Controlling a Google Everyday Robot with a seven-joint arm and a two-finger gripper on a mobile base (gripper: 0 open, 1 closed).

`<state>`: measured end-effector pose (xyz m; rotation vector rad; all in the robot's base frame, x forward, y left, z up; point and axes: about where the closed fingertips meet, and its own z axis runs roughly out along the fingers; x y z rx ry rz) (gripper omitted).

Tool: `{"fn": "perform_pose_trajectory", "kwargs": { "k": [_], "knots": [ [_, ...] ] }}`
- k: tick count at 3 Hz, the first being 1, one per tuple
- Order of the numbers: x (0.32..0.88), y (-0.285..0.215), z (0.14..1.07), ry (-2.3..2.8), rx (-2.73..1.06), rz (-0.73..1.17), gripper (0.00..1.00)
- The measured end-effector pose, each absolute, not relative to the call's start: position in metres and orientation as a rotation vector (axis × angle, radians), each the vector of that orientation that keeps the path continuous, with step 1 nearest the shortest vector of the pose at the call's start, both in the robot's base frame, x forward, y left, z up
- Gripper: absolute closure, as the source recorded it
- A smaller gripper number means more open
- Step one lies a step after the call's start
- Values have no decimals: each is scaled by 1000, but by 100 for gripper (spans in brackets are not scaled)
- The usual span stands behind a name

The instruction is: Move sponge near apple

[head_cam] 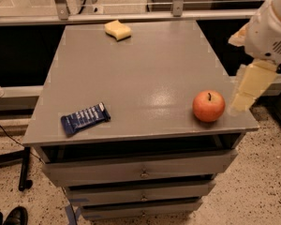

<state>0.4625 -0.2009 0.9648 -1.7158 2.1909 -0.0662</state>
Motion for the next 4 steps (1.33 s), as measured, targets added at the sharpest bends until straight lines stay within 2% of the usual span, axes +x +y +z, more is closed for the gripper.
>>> {"fn": "perform_pose_trajectory", "kwargs": {
  "k": [4],
  "knots": [
    [663,-74,928,1827,-1551,337,0]
  ]
}}
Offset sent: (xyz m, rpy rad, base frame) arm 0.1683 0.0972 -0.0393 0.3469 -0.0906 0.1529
